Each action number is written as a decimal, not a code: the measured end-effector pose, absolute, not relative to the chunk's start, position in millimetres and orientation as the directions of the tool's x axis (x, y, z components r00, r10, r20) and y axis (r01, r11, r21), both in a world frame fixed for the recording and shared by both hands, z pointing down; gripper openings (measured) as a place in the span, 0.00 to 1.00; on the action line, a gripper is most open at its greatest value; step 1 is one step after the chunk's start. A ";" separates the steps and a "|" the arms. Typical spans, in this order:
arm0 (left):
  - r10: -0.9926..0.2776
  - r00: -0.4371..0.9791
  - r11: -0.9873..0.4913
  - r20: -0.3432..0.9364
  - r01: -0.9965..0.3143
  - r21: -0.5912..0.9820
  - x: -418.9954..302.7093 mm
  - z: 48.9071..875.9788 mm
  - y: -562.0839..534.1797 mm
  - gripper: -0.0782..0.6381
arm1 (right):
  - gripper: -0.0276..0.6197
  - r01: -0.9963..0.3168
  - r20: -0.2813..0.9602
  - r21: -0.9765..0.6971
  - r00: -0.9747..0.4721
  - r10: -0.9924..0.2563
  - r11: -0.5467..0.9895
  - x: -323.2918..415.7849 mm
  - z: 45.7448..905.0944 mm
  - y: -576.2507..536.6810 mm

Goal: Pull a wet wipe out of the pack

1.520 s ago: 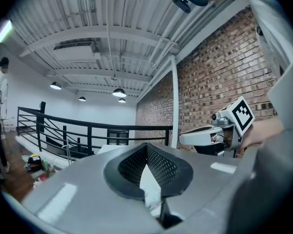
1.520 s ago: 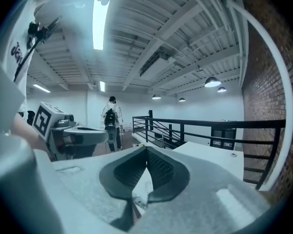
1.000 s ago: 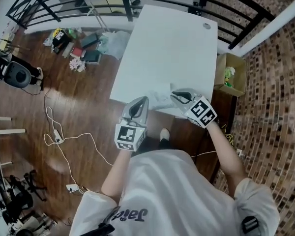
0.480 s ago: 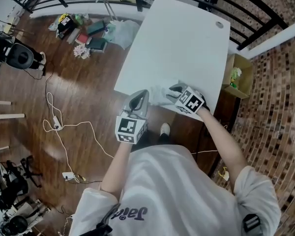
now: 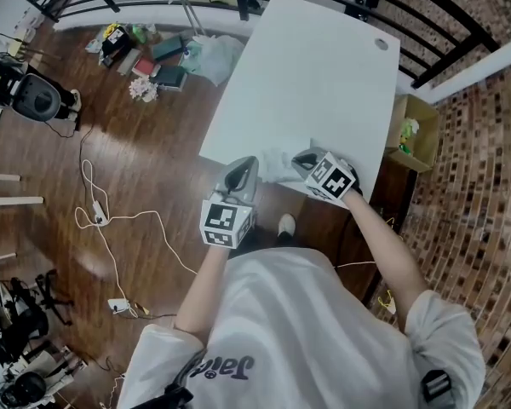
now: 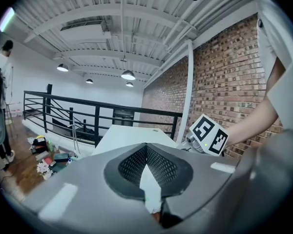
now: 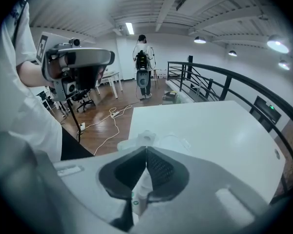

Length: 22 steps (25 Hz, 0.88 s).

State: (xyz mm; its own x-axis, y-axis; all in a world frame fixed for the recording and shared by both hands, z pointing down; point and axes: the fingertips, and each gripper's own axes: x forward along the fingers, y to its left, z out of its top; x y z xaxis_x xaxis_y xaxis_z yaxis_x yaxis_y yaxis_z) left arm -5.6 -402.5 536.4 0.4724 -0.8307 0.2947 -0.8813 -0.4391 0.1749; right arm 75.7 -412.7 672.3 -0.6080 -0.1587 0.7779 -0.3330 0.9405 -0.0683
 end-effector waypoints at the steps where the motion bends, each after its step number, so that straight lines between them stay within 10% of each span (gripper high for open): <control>1: -0.829 0.475 -0.443 0.295 -0.880 0.174 -4.7 536.1 -402.6 0.13 | 0.04 -0.331 0.773 -0.063 -0.613 -0.164 0.941 75.5 668.1 -412.8; 22: -0.776 0.571 -0.548 0.266 -0.821 0.163 23.0 522.0 -404.7 0.13 | 0.03 -0.470 0.580 0.028 -0.711 -0.398 0.882 106.5 535.4 -426.7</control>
State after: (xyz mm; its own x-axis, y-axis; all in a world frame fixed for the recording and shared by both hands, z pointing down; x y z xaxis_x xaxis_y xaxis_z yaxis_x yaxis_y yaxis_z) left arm 23.0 -404.7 522.0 0.5713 -0.7764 0.2662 -0.8205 -0.5478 0.1634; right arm 106.5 -426.7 535.4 -0.7113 -0.3977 0.5796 -0.4701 0.8822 0.0283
